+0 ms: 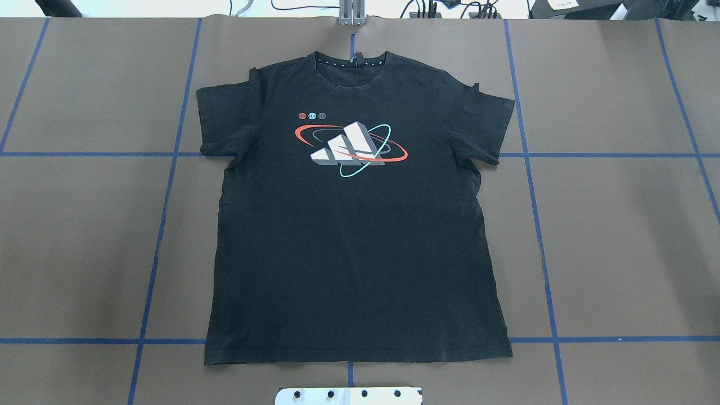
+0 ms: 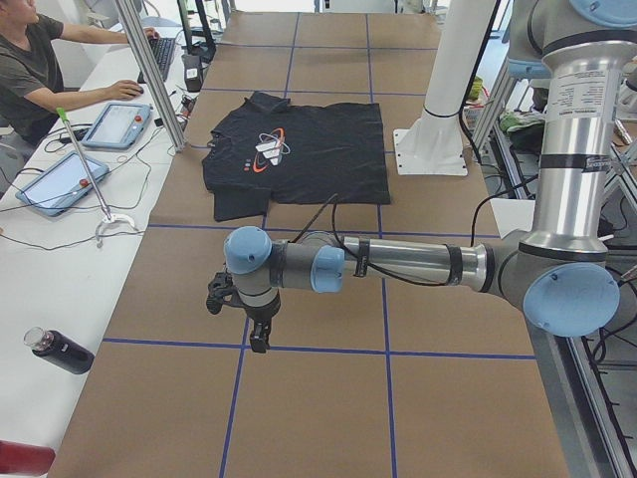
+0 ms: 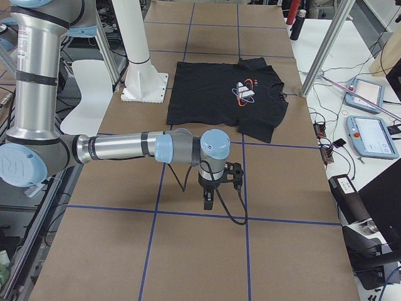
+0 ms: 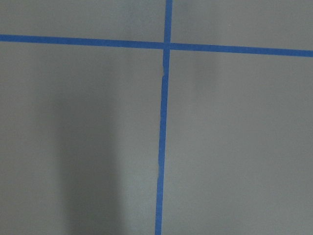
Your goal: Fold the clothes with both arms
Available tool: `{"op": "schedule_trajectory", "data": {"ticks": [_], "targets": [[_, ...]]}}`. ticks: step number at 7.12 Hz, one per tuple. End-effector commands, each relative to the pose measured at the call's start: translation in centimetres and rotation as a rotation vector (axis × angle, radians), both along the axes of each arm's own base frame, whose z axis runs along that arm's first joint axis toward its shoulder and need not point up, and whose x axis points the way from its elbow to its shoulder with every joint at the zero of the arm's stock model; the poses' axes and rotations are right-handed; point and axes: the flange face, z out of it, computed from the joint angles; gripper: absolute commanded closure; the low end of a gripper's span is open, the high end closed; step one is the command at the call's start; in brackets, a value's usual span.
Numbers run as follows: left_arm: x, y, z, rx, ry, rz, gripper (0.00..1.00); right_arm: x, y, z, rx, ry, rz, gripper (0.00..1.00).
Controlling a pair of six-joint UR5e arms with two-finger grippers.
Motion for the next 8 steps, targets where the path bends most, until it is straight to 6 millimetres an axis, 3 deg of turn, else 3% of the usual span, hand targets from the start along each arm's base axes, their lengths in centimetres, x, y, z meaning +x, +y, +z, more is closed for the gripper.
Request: {"op": "schedule_trajectory", "data": {"ticks": [1,3,5,6,7,8], "targets": [[0.1,-0.2,-0.2,0.003,0.002,0.001,0.00,0.0,-0.8,-0.7,0.013,-0.003,0.003,0.00],[0.3,-1.3,-1.6,0.022,0.000,-0.005,0.00,-0.1,-1.5,-1.4,0.028,-0.004,0.001,0.00],[0.7,-5.2,-5.5,0.088,0.001,-0.003,0.00,-0.2,-3.3,-3.3,0.070,-0.008,0.000,0.00],[0.8,-7.1,-8.3,0.139,0.011,-0.002,0.00,-0.8,-6.6,-5.2,0.113,-0.007,-0.009,0.00],[1.3,-8.5,-10.9,0.187,0.054,0.009,0.00,-3.2,-9.3,-6.8,0.144,-0.010,-0.053,0.00],[4.1,-10.0,-13.7,0.275,0.071,0.056,0.00,-5.2,-11.2,-9.2,0.169,-0.018,-0.063,0.00]]}}
